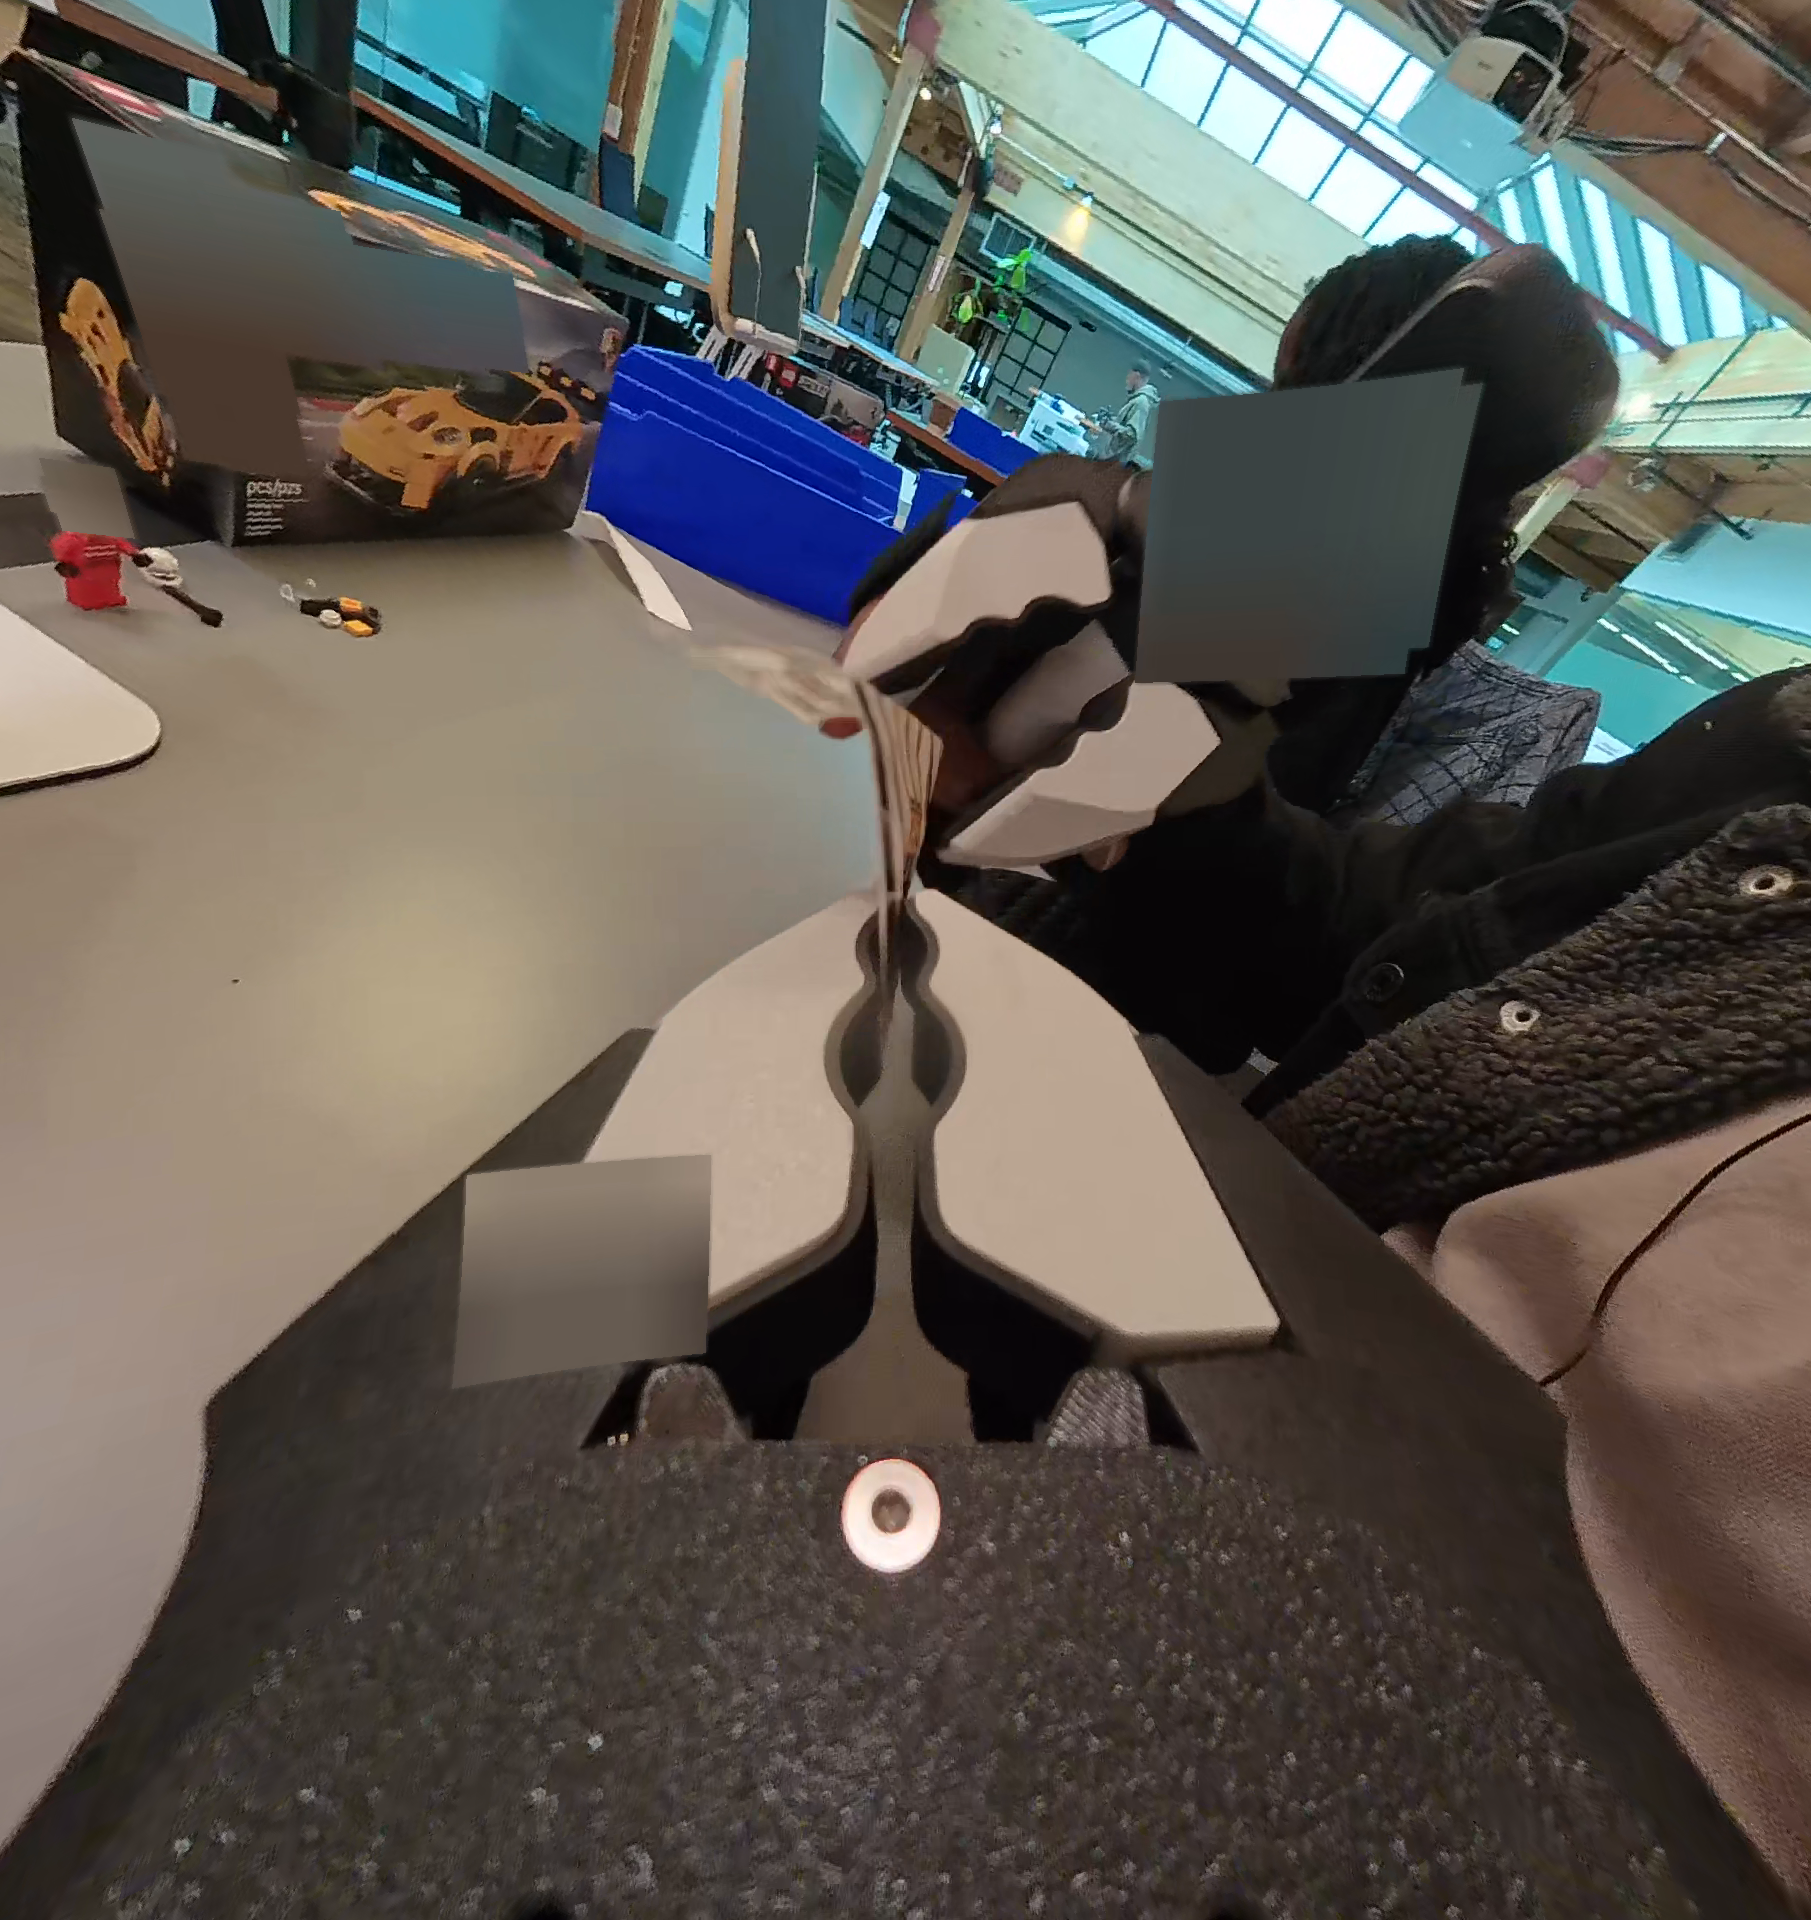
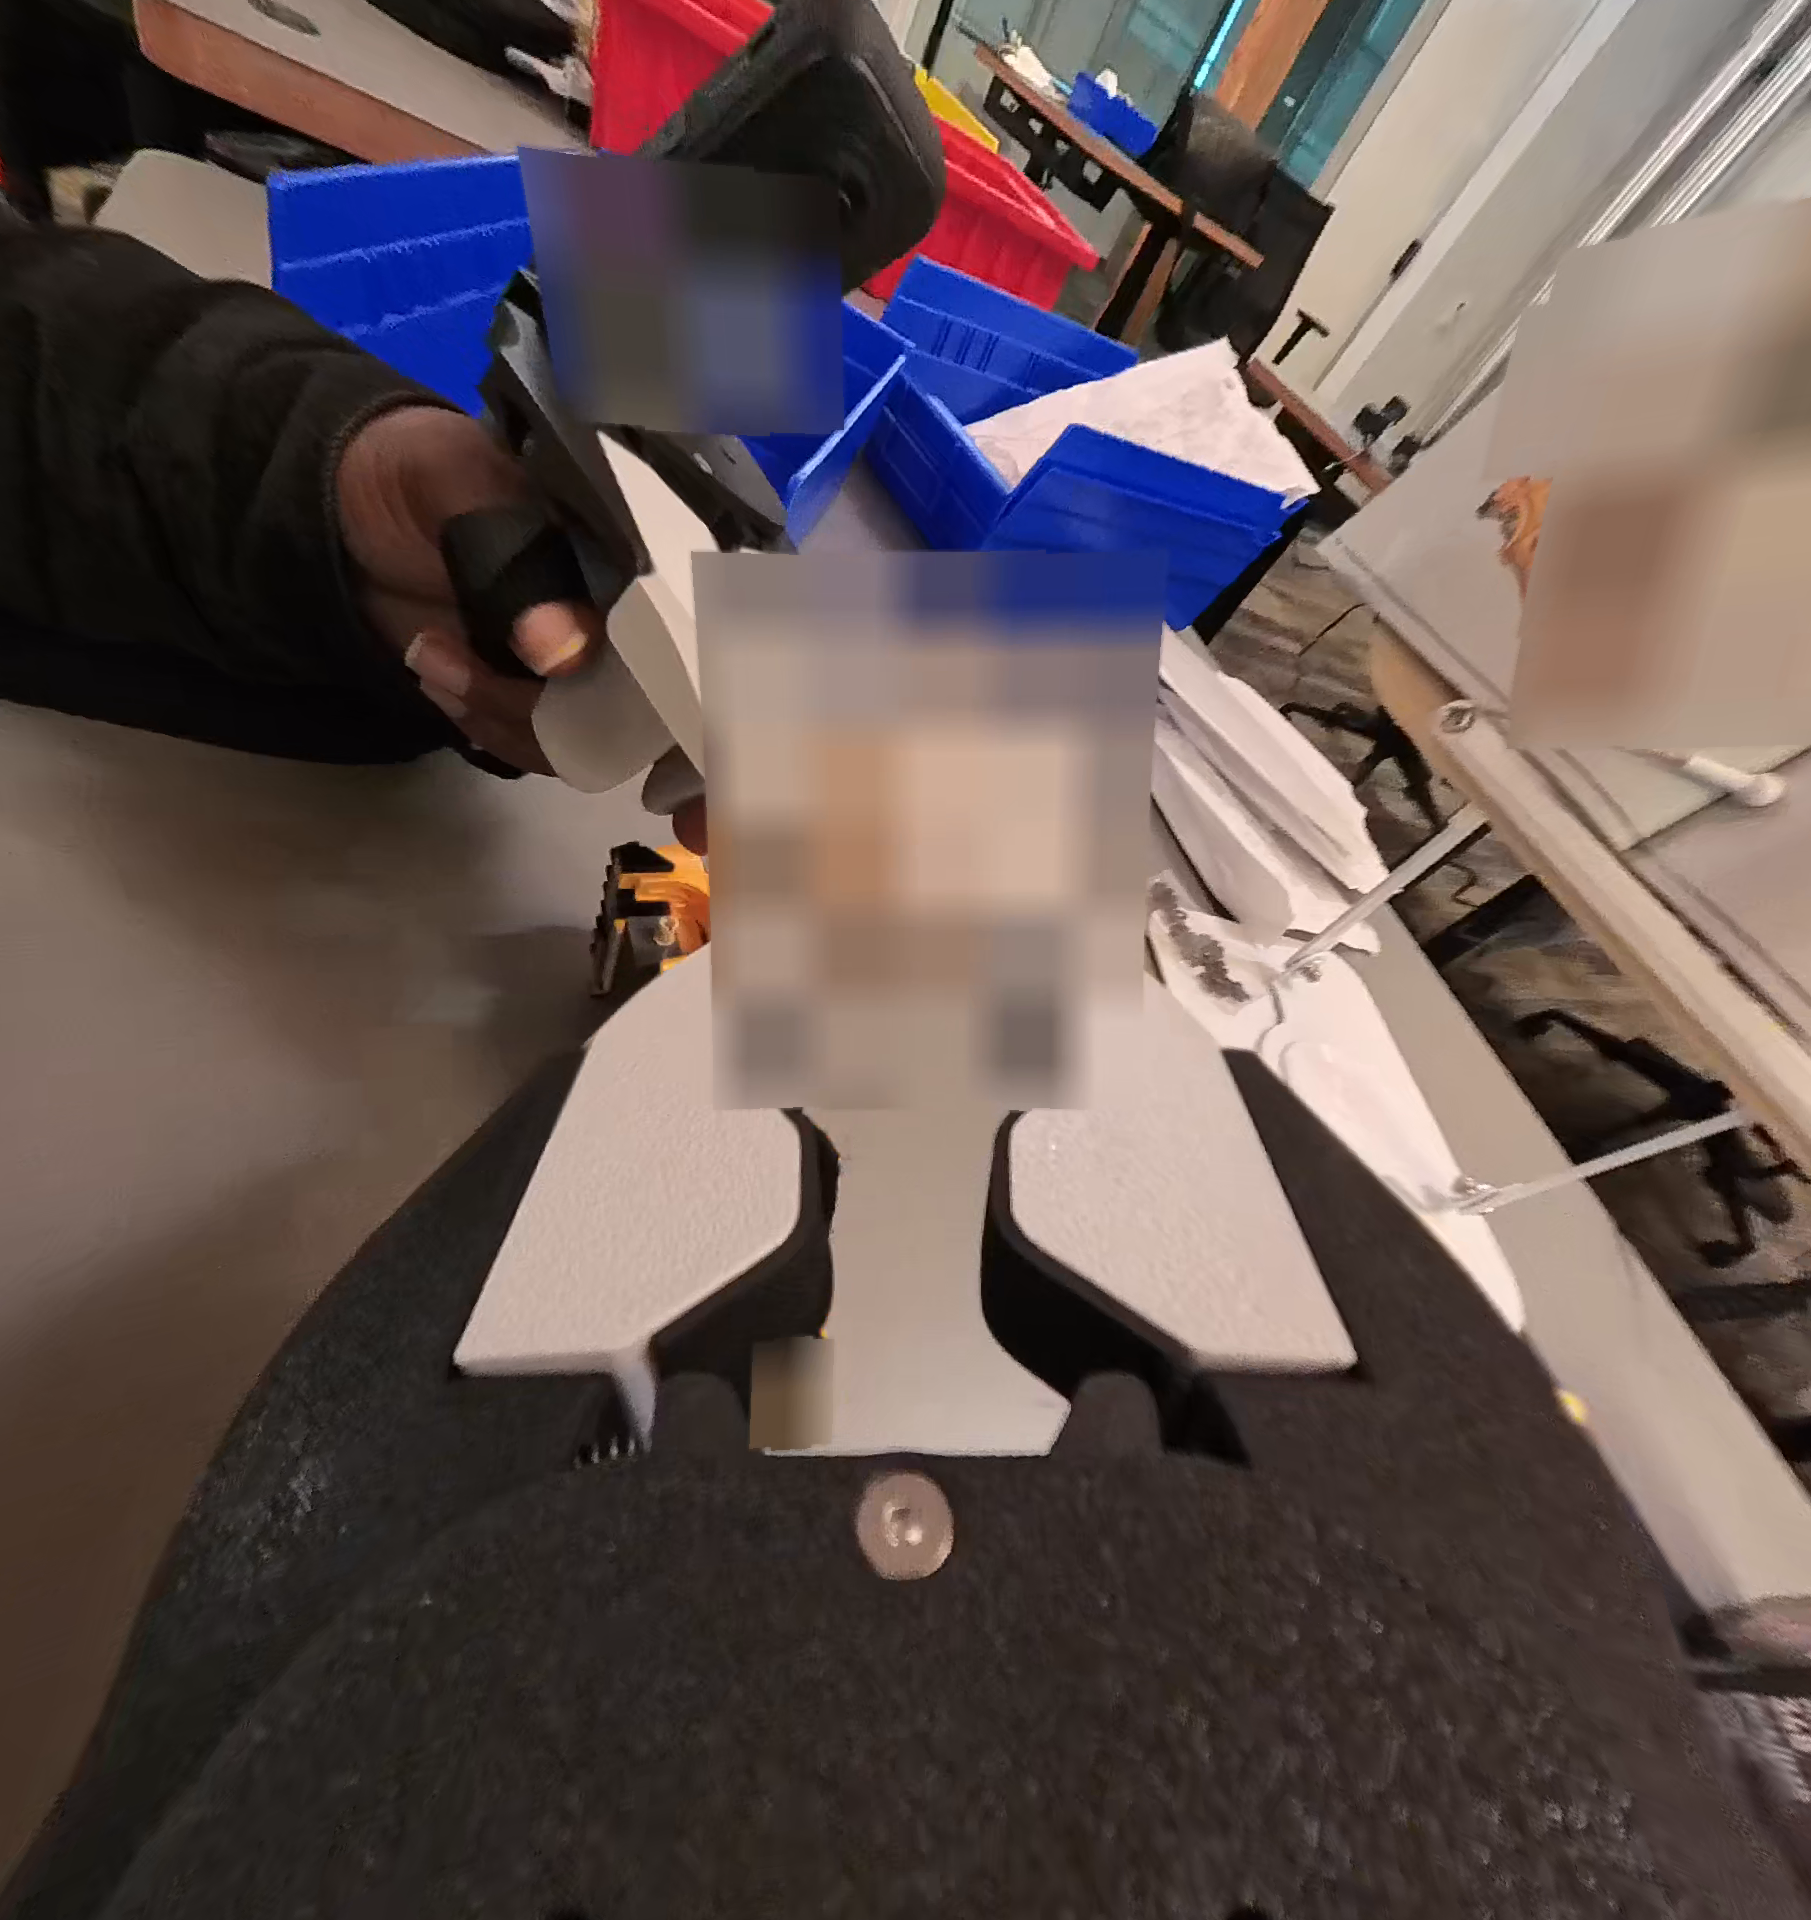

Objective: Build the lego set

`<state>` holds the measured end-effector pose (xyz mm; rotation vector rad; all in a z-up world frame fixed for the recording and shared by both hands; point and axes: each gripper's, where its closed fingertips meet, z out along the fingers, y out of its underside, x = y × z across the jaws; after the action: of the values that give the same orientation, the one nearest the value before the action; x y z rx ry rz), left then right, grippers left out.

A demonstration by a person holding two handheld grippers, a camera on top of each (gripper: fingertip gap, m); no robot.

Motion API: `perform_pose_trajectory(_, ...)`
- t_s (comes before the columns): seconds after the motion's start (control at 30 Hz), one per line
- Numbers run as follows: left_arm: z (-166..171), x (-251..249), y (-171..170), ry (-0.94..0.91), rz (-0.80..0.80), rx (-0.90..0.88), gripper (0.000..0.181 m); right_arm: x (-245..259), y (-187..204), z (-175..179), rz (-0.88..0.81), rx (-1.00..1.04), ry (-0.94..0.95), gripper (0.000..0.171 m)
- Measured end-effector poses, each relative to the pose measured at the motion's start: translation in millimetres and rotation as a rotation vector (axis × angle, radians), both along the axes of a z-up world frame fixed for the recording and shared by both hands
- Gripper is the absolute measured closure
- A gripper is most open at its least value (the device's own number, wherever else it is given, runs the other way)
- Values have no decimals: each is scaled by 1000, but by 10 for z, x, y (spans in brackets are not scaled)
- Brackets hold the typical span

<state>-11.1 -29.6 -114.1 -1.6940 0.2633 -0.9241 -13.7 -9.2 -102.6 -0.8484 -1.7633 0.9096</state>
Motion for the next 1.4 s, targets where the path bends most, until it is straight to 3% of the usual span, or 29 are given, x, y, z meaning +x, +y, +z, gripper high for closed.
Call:
perform_pose_trajectory(0.23,-43,-13,21,-54,-2,-55,181,13,-111,21,-9,200,27,140)
perform_pose_trajectory(0.5,-35,128,-45,-4,-70,-21,181,-21,-216,-176,58,95,-62,139)
perform_pose_trajectory(1.07,17,276,-166,235,-111,210,181,101,-372,-135,205,-76,-97,158)
perform_pose_trajectory(1.4,-18,274,-155,296,-91,220,181,120,-383,-113,226,-117,-89,166)
